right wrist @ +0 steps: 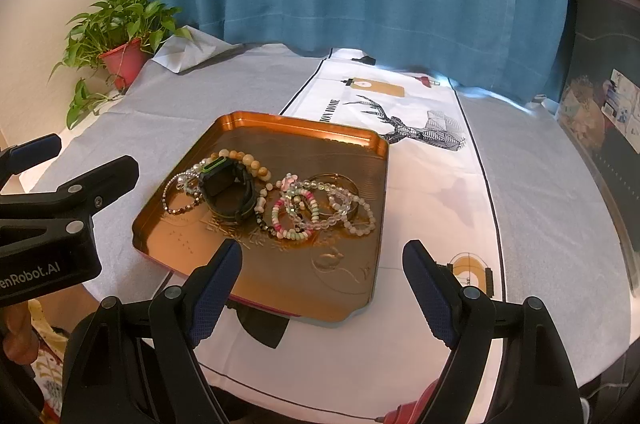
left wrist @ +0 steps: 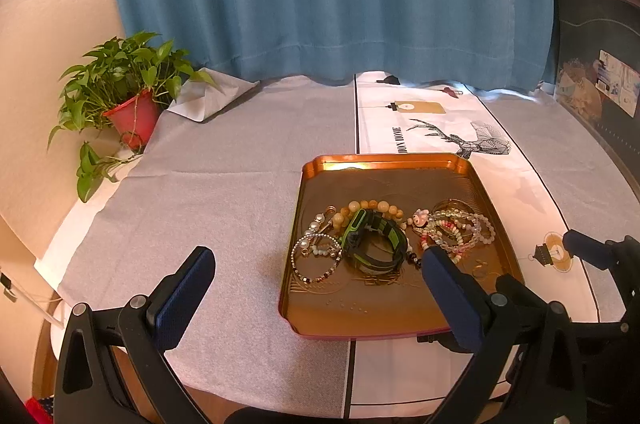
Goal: Organize jewelry
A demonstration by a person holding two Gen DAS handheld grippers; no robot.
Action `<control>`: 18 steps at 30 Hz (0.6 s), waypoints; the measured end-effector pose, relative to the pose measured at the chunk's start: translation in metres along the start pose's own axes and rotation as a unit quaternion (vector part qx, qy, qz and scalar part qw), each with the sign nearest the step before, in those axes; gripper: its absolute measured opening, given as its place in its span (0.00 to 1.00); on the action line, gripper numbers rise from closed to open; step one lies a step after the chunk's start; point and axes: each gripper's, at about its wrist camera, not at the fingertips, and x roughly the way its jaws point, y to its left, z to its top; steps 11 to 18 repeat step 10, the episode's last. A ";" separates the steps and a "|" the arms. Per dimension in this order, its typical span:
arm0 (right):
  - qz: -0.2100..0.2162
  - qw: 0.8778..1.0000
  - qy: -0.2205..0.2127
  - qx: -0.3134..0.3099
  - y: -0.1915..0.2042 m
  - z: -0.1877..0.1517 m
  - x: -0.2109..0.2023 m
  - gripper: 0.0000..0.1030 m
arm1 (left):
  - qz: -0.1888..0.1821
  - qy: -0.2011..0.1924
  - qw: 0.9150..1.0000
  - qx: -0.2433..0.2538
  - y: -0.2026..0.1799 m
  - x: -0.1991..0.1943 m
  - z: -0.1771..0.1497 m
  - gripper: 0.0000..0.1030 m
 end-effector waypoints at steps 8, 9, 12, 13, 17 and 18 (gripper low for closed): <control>0.000 1.000 0.002 -0.001 0.001 0.000 0.000 0.80 | 0.002 -0.005 1.000 0.000 0.002 0.000 0.000 1.00; 0.000 1.000 0.002 -0.001 0.001 0.000 0.001 0.80 | 0.003 -0.005 1.000 0.000 0.001 0.000 -0.001 1.00; 0.000 1.000 0.002 -0.002 0.001 0.000 0.001 0.80 | 0.003 -0.004 1.000 0.002 0.001 0.001 -0.001 1.00; 0.000 1.000 0.002 -0.002 0.001 0.000 0.001 0.80 | 0.003 -0.004 1.000 0.002 0.001 0.001 -0.001 1.00; 0.000 1.000 0.002 -0.002 0.001 0.000 0.001 0.80 | 0.003 -0.004 1.000 0.002 0.001 0.001 -0.001 1.00; 0.000 1.000 0.002 -0.002 0.001 0.000 0.001 0.80 | 0.003 -0.004 1.000 0.002 0.001 0.001 -0.001 1.00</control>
